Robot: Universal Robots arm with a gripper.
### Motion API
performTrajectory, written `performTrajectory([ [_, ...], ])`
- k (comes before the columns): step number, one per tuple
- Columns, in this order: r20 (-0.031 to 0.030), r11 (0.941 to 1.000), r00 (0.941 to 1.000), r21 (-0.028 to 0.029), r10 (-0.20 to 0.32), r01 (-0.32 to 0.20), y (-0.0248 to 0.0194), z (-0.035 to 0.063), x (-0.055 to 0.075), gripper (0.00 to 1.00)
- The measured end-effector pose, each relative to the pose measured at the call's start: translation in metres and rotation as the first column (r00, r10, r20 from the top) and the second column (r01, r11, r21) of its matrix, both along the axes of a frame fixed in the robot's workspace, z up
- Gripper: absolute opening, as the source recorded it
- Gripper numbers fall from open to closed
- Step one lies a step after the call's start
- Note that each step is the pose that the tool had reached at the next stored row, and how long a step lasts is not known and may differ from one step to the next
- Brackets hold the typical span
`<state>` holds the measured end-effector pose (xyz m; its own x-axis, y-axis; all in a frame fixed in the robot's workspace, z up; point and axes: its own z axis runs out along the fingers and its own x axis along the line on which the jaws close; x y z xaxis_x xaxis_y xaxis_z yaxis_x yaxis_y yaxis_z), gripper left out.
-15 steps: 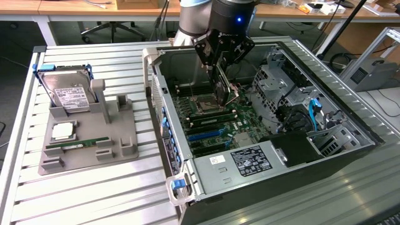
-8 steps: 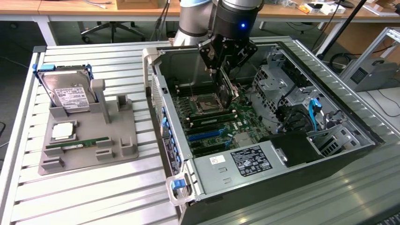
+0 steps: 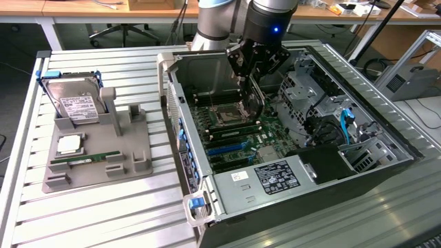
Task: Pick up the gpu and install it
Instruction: 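Pick up the gpu and move the gpu toward the slot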
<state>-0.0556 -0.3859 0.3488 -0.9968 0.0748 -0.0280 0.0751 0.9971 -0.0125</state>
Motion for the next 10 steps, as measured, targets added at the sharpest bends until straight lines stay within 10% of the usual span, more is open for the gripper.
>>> performTrajectory([
  [10,0.0001,1.0,1.0,0.0001,0.0,0.0,0.0,-0.0006,0.0044,0.3],
])
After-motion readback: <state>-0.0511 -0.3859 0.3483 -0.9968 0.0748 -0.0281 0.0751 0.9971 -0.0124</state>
